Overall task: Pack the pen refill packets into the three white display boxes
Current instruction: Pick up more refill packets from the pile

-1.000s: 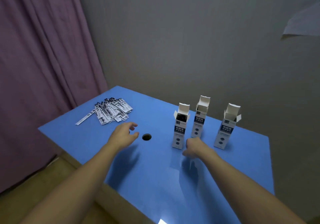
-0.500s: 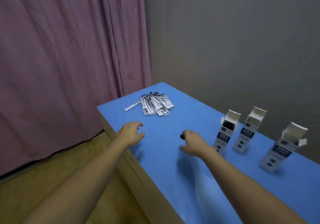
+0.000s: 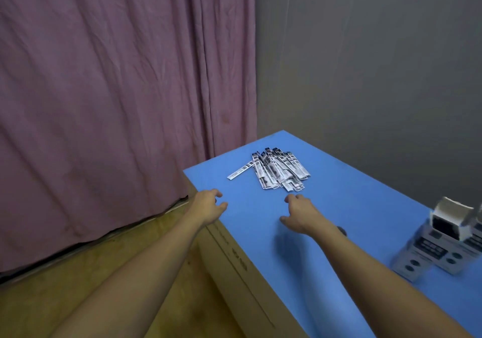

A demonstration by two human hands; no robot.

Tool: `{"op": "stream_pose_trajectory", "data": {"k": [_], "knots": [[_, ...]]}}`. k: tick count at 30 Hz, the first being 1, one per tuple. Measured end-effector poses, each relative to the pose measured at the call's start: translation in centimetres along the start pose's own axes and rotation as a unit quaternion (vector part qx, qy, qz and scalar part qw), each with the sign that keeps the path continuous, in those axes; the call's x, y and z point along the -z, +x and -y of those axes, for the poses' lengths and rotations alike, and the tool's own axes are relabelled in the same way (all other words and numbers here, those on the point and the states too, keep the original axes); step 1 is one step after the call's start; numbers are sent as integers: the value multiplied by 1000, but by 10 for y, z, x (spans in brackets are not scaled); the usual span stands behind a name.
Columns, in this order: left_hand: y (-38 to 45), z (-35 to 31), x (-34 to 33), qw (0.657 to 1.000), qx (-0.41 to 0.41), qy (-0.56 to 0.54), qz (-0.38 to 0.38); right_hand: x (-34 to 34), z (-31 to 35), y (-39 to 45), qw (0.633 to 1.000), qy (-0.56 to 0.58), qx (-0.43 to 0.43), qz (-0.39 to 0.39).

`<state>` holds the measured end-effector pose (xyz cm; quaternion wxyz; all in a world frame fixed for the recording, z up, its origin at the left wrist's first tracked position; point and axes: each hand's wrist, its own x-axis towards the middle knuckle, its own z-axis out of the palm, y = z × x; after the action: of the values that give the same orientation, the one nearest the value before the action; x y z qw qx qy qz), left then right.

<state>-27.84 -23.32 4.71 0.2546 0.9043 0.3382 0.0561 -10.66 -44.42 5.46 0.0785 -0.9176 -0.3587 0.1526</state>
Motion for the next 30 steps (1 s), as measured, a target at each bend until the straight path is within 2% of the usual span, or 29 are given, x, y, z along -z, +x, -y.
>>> {"op": "stream_pose_trajectory", "data": {"k": [6, 13, 24, 30], "knots": [[34, 31, 5, 1000, 11, -4, 29, -13, 33, 38, 1000, 15, -18, 1], [92, 40, 9, 999, -15, 6, 43, -22, 50, 92, 998, 34, -42, -18], [207, 14, 17, 996, -77, 14, 33, -9, 47, 191, 994, 60, -37, -84], [257, -3, -6, 994, -80, 29, 70, -5, 30, 220, 991, 74, -50, -104]]}}
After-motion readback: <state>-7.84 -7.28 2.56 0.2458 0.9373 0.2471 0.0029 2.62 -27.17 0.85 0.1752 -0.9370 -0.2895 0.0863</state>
